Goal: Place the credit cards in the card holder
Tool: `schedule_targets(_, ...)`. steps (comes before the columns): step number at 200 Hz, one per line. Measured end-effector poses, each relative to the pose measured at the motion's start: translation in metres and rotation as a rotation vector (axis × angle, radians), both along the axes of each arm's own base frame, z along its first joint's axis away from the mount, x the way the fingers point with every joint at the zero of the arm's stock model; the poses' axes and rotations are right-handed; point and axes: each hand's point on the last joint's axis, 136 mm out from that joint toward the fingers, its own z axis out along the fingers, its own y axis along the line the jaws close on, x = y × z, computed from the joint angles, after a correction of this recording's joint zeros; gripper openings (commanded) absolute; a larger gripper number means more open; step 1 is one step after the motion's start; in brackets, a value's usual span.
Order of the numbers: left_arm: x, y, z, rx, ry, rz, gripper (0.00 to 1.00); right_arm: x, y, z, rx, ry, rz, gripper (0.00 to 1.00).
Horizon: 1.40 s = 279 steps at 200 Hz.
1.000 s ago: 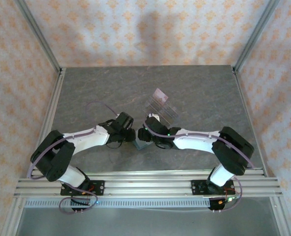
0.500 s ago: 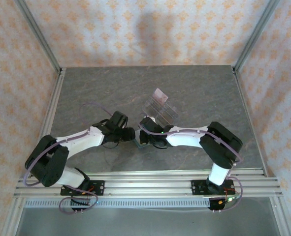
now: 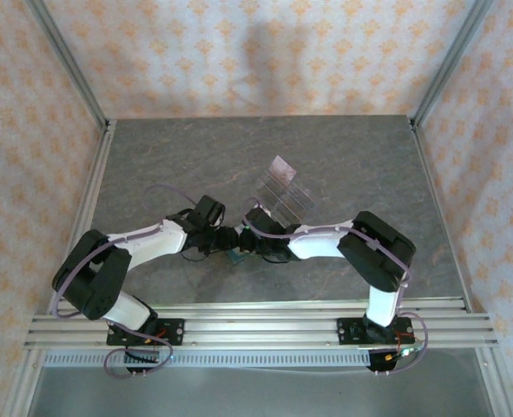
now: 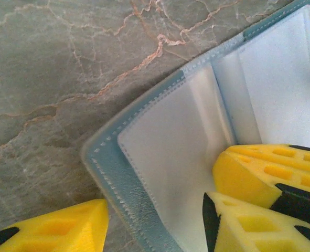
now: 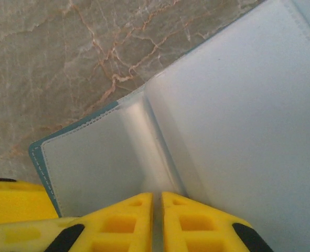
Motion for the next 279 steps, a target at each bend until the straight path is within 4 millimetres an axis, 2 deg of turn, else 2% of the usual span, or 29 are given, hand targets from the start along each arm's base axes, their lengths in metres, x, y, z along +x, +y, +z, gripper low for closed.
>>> schedule_targets(28,0.007,-0.001,0.004,0.009,-0.002,0.001,0.46,0.005,0.0,0.002,0.057,-0.007,-0.057,0.16)
schedule_targets(64,0.013,-0.001,0.011,0.024,-0.02,-0.01,0.43,0.01,-0.006,0.007,0.046,-0.041,-0.084,0.33)
schedule_targets(98,0.015,-0.001,0.007,0.04,-0.013,-0.03,0.4,0.01,-0.013,0.007,-0.022,-0.033,-0.062,0.37)
schedule_targets(143,0.015,0.001,-0.011,0.075,0.03,-0.046,0.38,0.006,-0.019,0.006,-0.086,-0.02,-0.024,0.38)
schedule_targets(162,0.016,0.001,-0.012,0.081,0.03,-0.049,0.38,0.0,-0.016,0.015,-0.076,-0.014,0.008,0.43)
schedule_targets(201,0.016,0.002,-0.013,0.085,0.031,-0.053,0.37,0.0,-0.008,0.049,-0.068,-0.049,0.061,0.44)
schedule_targets(233,0.016,0.002,-0.014,0.088,0.033,-0.056,0.36,0.011,-0.025,0.068,-0.093,-0.072,0.05,0.38)
schedule_targets(279,0.016,0.002,-0.014,0.099,0.028,-0.07,0.35,0.05,-0.081,0.095,-0.19,-0.145,-0.076,0.29)
